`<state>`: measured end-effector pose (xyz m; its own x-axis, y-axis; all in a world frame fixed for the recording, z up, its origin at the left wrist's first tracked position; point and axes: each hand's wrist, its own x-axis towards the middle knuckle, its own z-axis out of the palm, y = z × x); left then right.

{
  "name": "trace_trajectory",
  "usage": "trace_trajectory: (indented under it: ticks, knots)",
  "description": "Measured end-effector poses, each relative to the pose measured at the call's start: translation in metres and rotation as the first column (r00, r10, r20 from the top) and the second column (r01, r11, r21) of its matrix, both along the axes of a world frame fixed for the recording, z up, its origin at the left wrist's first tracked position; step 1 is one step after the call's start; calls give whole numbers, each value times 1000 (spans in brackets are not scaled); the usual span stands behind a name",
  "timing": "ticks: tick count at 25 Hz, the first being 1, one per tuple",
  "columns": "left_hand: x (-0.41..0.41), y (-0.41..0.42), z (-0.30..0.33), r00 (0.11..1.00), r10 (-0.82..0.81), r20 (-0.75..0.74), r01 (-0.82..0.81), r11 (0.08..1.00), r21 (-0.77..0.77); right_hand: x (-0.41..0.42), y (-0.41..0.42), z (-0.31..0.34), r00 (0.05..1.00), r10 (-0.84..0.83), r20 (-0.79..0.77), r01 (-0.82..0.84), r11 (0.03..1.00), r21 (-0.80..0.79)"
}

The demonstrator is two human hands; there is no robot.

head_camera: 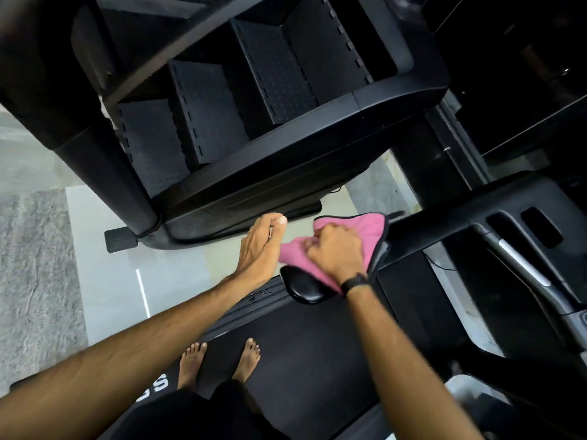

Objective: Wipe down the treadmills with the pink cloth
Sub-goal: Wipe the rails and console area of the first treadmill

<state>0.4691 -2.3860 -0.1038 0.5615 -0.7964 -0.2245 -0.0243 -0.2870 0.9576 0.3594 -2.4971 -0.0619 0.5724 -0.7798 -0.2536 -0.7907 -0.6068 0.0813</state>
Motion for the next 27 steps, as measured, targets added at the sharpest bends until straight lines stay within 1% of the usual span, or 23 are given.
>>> trace_trajectory:
  ticks: [2,3,5,6,7,9,10,11,12,13,14,16,17,18,19,21,22,23,24,25,26,27]
  knots:
    - [-1,0,-3,1000,0,-4,0,1000,3,-18,44,2,980,100,173,-99,995,-15]
    - [-1,-1,-3,1000,0,-6,0,1000,3,-32,55,5,966,151,208,-149,988,-26]
    - [-1,-2,-3,1000,-4,-13,4,1000,2,-49,48,8,952,234,197,-231,972,-40]
    - [-1,-1,-3,1000,-7,-19,7,1000,1,-52,36,8,959,217,181,-214,976,-38]
    - [-1,0,-1,1000,-9,-18,9,1000,-2,-54,19,6,977,157,145,-151,987,-51]
    - [1,1,4,1000,-6,8,7,1000,-8,-54,-25,8,999,-30,30,33,992,-124]
    - [2,2,5,1000,-9,10,9,1000,-12,-54,-39,11,991,-134,1,133,980,-149]
    - [2,2,4,1000,-14,11,14,1000,-13,-53,-42,10,979,-204,-13,198,963,-184]
    - [0,2,3,1000,-18,16,18,1000,-9,-50,-34,5,976,-215,-24,204,952,-227]
    - [-3,2,3,1000,-20,22,21,1000,-3,-46,-15,0,985,-175,-10,166,951,-260]
    - [-8,0,2,999,-25,22,25,1000,1,-42,11,-1,995,-92,46,101,964,-248]
    - [-19,-6,1,999,-40,10,41,999,-3,-49,46,-1,975,53,216,-20,988,-153]
    - [-24,-10,3,999,-49,11,50,999,-12,-61,40,3,957,65,282,-34,993,-111]
    - [-28,-12,5,998,-56,14,56,998,-21,-74,18,8,952,27,305,5,994,-106]
    - [-29,-14,7,998,-59,15,60,998,-23,-87,-12,11,957,-40,287,77,990,-119]
    - [-32,-15,8,999,-42,28,42,999,-24,-96,-70,20,956,-253,149,276,949,-155]
    - [-32,-16,7,999,-29,38,30,999,-18,-88,-86,19,950,-306,58,311,940,-142]
    - [-33,-17,5,999,-16,44,16,1000,-4,-72,-90,13,962,-271,-22,267,956,-122]
    - [-34,-20,2,999,-6,43,5,1000,17,-54,-81,3,981,-179,-71,173,981,-91]
    - [-36,-22,0,999,2,41,-4,999,39,-41,-59,-4,996,-76,-49,73,996,-59]
    - [-38,-24,-3,999,10,44,-12,999,50,-40,-34,-8,998,45,45,-44,999,-33]
    - [-40,-26,-4,999,12,48,-15,998,56,-49,-14,-6,976,142,163,-142,990,-9]
